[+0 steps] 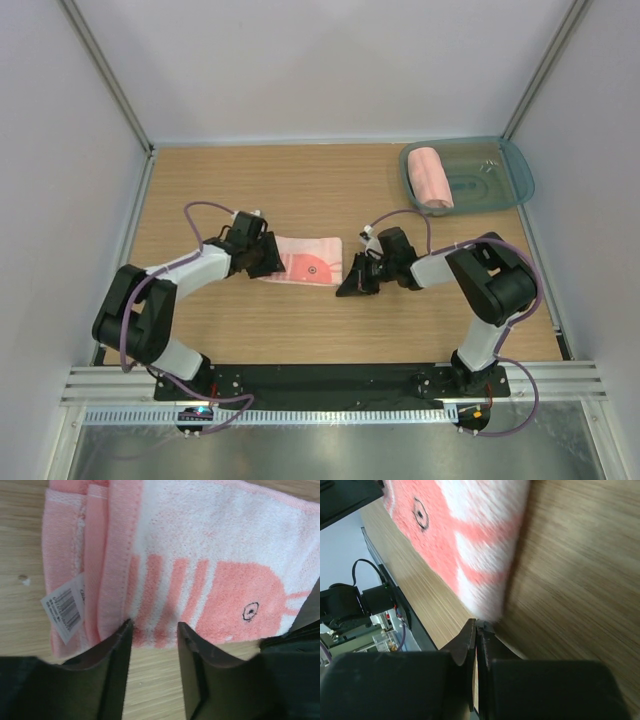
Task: Roll the towels
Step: Fold the towel, then roll the towel
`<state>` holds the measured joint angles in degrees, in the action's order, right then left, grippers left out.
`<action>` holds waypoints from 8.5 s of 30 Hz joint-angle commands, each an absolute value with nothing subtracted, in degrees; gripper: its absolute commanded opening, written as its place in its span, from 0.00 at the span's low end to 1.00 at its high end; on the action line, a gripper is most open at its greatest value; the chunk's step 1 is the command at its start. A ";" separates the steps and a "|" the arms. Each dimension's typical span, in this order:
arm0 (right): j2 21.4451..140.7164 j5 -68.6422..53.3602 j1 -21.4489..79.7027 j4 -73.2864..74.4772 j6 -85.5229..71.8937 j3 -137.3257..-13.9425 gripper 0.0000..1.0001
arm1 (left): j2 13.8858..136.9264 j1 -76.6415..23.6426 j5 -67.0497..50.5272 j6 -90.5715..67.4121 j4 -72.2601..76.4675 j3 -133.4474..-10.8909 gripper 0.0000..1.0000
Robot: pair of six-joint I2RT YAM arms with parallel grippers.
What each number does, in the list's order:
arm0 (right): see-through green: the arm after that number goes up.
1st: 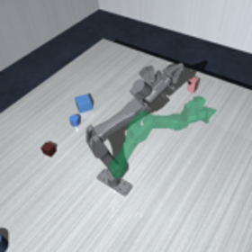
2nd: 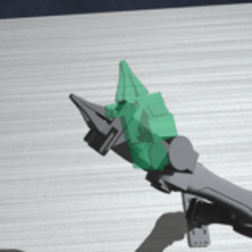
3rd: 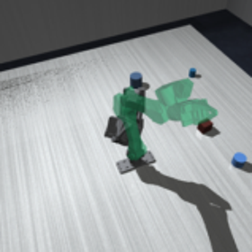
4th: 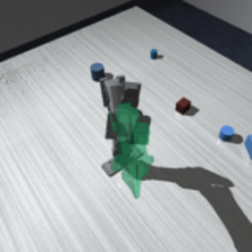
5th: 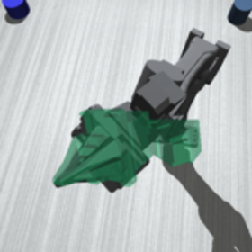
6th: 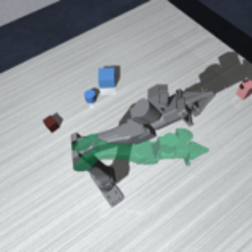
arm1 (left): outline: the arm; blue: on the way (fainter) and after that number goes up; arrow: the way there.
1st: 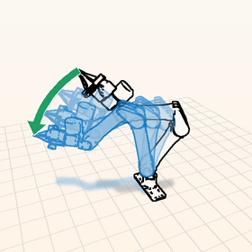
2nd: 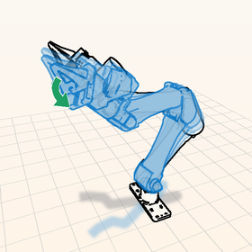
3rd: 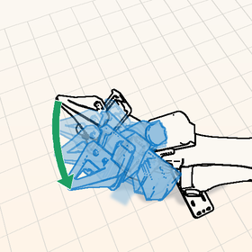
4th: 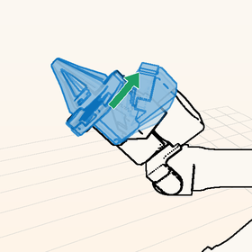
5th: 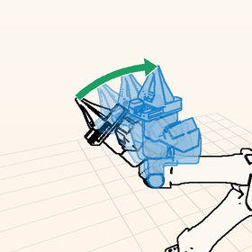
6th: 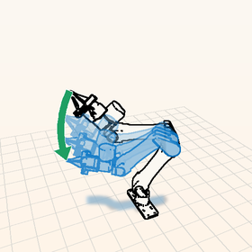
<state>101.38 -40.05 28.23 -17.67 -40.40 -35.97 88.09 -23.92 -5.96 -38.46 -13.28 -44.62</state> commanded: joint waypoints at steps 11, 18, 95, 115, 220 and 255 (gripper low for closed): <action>91.76 -37.26 33.74 -3.34 -37.09 -42.18 0.01 | 73.23 -24.61 3.95 -37.88 -25.92 -47.55 0.66; 93.15 -39.81 34.28 -4.30 -38.76 -49.82 0.01 | 73.65 -24.61 8.26 -38.67 -25.14 -45.88 0.64; 120.06 -42.27 22.41 -24.34 -46.67 -55.02 0.02 | 71.54 -39.81 26.01 -38.94 -34.37 -55.28 0.65; 81.50 -8.64 22.41 16.42 -33.32 -63.20 0.52 | 76.82 -55.10 34.82 -29.71 -26.65 -62.06 0.65; 99.67 -17.68 33.84 3.23 -46.41 -53.34 0.04 | 82.79 -65.48 28.65 -34.45 -8.44 -46.76 0.00; 80.60 -7.55 27.51 26.81 -28.83 -62.32 0.38 | 80.87 -55.73 7.56 -59.23 -6.68 -41.94 0.00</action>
<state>82.13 -4.38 27.29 27.18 -30.65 -62.78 84.07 -57.98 10.85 -53.10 -8.32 -44.47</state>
